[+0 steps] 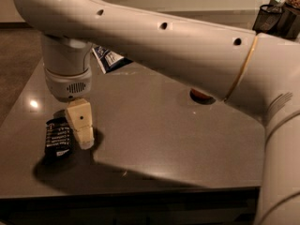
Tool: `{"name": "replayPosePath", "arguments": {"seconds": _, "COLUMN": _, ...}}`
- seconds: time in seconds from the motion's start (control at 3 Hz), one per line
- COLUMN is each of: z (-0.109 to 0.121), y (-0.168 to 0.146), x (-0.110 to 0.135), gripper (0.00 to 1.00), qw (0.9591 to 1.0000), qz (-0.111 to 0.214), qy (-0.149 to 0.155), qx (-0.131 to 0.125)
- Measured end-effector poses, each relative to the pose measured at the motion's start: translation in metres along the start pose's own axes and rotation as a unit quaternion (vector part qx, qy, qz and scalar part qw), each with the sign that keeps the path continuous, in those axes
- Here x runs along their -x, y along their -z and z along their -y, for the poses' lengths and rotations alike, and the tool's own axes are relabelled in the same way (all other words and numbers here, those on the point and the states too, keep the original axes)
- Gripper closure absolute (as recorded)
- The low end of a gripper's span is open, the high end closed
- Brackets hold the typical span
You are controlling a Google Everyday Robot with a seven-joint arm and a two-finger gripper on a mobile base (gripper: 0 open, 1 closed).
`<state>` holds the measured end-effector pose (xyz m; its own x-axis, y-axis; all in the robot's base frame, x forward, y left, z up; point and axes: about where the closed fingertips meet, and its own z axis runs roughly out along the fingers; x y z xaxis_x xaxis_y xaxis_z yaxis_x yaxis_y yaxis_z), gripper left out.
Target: Move rxbar chocolate near apple
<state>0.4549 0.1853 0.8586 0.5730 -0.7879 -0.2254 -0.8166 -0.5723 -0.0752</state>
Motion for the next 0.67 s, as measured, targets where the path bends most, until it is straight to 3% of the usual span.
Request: {"name": "replayPosePath", "arguments": {"seconds": 0.67, "z": -0.0074, "y": -0.0212, "x": 0.0241, "gripper": 0.00, "qw": 0.9994, "qz": -0.001, "qy": 0.027, "qx": 0.021}}
